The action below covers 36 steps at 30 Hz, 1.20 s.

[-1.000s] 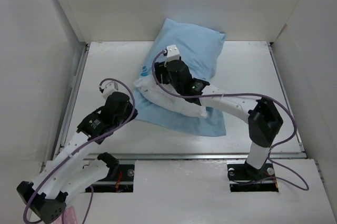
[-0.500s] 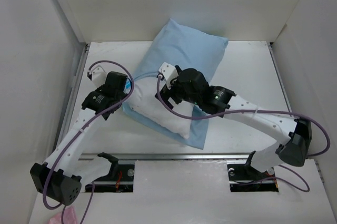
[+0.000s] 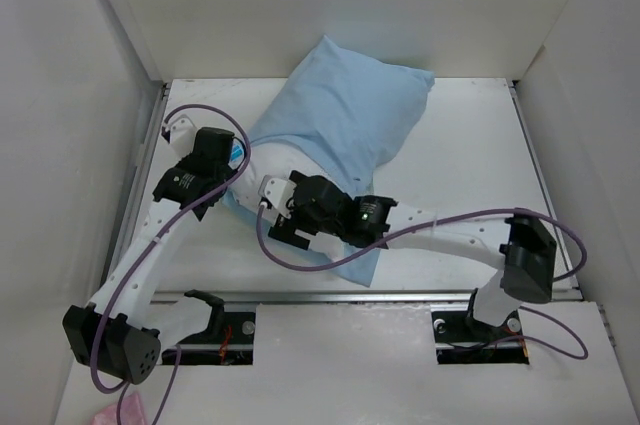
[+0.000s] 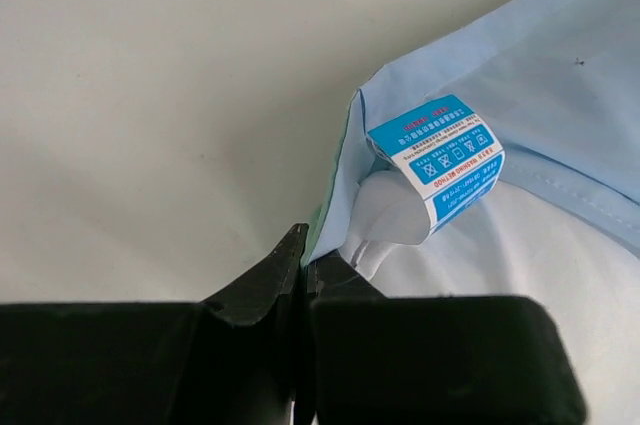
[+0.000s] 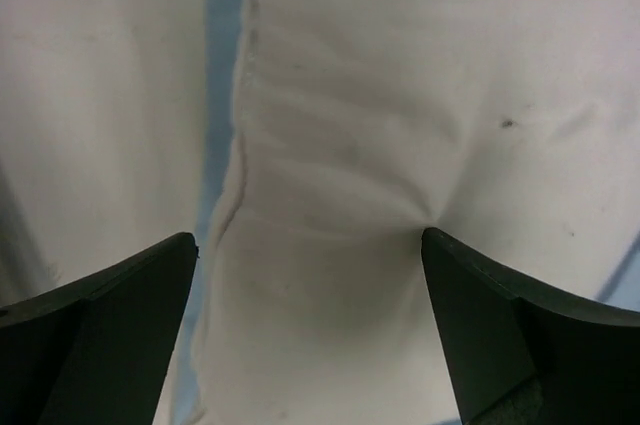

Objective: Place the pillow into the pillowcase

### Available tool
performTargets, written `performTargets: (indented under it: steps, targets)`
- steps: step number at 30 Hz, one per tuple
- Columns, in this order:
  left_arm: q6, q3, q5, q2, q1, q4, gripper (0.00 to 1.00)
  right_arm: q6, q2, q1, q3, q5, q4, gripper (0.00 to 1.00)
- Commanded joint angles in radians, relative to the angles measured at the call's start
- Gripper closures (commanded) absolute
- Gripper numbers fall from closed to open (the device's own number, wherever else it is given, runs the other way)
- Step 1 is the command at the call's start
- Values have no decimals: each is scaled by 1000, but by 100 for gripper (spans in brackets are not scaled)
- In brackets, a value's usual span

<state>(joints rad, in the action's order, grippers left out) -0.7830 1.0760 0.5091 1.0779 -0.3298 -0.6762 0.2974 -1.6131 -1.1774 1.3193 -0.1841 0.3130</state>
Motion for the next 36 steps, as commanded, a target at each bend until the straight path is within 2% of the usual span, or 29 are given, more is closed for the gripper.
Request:
performTargets:
  steps: [1,3,5,6,7,8,9,12,13,14,15,16,19,22,24,25,28,29,31,36]
  targets:
    - [27,58,8,-38,8,70,100,48,-95,12,-63,-205,-332,1]
    - [27,58,8,-52,8,70,100,48,-172,12,-40,-375,-405,1]
    - [27,48,8,-76,8,60,100,-6,-289,12,35,-478,-361,27]
    - [27,48,8,-76,8,60,100,-32,-304,12,63,-520,-361,43]
    - [27,48,17,-88,8,60,100,-50,-304,12,75,-579,-361,65]
    - [16,48,17,-101,8,46,100,-105,-253,12,64,-625,-408,100]
    - [16,48,26,-101,8,46,100,-106,-208,24,48,-626,-425,100]
    - [-4,48,35,-101,8,14,100,-151,-15,54,34,-496,-396,100]
    - [-36,58,51,-89,8,-2,72,-170,23,65,47,-470,-385,100]
    - [-50,58,51,-79,8,-17,53,-184,59,85,67,-425,-385,100]
    - [-61,68,51,-64,8,-37,29,-194,103,96,83,-402,-361,100]
    - [-61,68,51,-64,8,-37,0,-213,114,107,102,-393,-350,100]
    - [-79,55,5,-53,8,-36,0,-213,99,131,207,-339,-260,100]
    - [-70,-11,-36,-87,-14,30,4,-224,49,140,317,-380,-172,100]
    - [-61,-60,-85,-119,-35,76,10,-245,30,151,360,-393,-151,100]
    - [-61,-118,-118,-156,-47,151,20,-256,16,162,400,-384,-137,100]
    - [-7,-238,-292,-217,-61,311,30,-290,5,171,455,-331,-97,100]
    - [-7,-260,-338,-217,-78,407,30,-300,-16,171,469,-331,-72,100]
    - [-7,-287,-339,-217,-106,484,30,-322,-33,171,498,-359,-51,100]
    - [-7,-330,-279,-64,-207,686,24,-405,-76,194,592,-315,-2,100]
